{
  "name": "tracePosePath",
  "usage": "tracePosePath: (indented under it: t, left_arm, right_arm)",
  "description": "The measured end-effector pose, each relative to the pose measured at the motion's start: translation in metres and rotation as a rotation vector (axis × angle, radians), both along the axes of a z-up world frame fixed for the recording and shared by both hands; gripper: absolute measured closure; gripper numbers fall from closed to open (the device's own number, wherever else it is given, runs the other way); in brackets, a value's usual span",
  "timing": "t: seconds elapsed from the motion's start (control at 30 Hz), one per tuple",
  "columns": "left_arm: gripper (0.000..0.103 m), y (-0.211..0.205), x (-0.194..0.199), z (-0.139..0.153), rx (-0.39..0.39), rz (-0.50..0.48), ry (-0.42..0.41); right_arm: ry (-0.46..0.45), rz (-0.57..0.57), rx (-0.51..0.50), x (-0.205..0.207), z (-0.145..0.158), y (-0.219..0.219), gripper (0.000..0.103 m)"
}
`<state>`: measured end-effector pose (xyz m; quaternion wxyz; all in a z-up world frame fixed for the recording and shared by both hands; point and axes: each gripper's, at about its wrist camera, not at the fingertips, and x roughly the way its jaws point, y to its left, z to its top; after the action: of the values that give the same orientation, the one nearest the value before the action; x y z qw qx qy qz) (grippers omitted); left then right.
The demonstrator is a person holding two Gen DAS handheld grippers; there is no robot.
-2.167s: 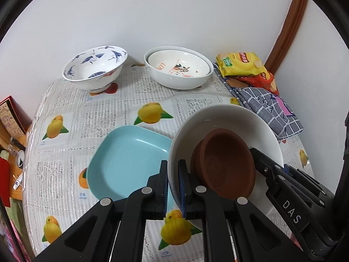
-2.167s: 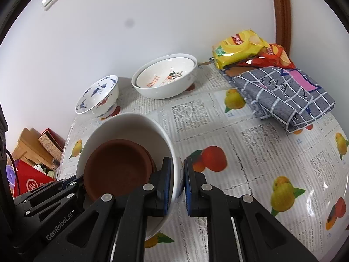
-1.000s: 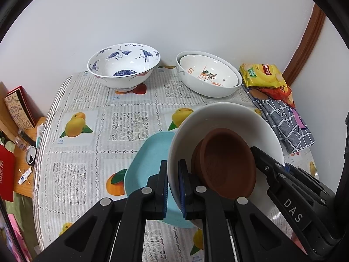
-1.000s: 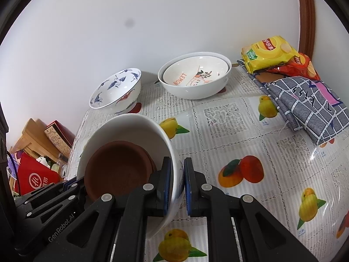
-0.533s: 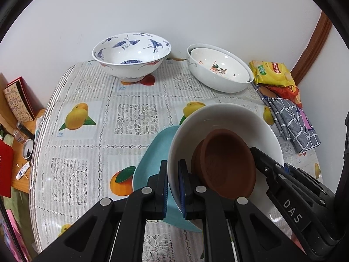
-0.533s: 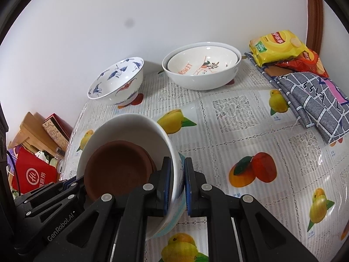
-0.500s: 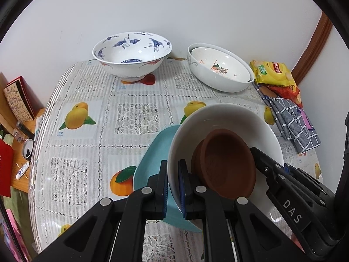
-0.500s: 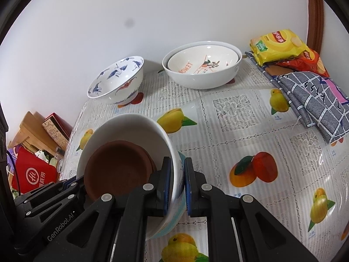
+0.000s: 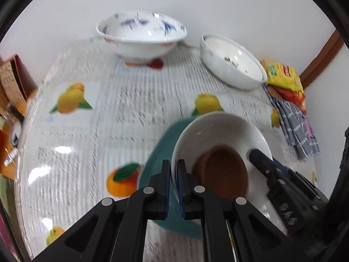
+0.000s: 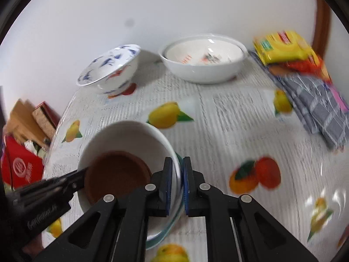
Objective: Organize plates and bowls
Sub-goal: 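Lower the white bowl onto the blue plate stack with both grippers, then open both grippers and release the white bowl rim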
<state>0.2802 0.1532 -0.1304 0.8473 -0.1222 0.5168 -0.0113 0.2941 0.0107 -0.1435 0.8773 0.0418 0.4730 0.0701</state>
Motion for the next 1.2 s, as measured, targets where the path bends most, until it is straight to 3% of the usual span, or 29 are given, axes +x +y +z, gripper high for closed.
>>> tracePosePath:
  t: [0.07, 0.13, 0.2, 0.7, 0.77, 0.83, 1.2]
  left_arm:
    - [0.095, -0.010, -0.001, -0.001, 0.056, -0.019, -0.006]
    - [0.095, -0.015, -0.002, 0.002, 0.080, -0.019, -0.018]
    - [0.095, -0.017, 0.000, 0.003, 0.100, -0.020, -0.023]
    - [0.089, -0.017, 0.004, -0.003, 0.105, -0.037, 0.001]
    - [0.082, -0.017, 0.002, -0.002, 0.126, -0.032, 0.001]
    - [0.080, -0.015, -0.001, -0.001, 0.123, -0.031, 0.005]
    - [0.067, -0.018, -0.033, 0.025, 0.173, -0.016, -0.029]
  right_arm:
    - [0.026, -0.028, 0.043, 0.004, -0.001, -0.005, 0.094]
    - [0.006, -0.029, -0.005, 0.004, -0.004, -0.001, 0.094]
    - [0.016, -0.033, 0.008, 0.004, -0.007, -0.004, 0.094]
    - [0.013, 0.035, 0.034, 0.008, -0.014, -0.006, 0.093]
    - [0.013, 0.049, 0.033, 0.006, -0.013, -0.006, 0.089]
    - [0.010, 0.044, 0.007, 0.004, -0.012, -0.006, 0.079]
    - [-0.027, 0.042, -0.010, -0.029, 0.011, -0.019, 0.068]
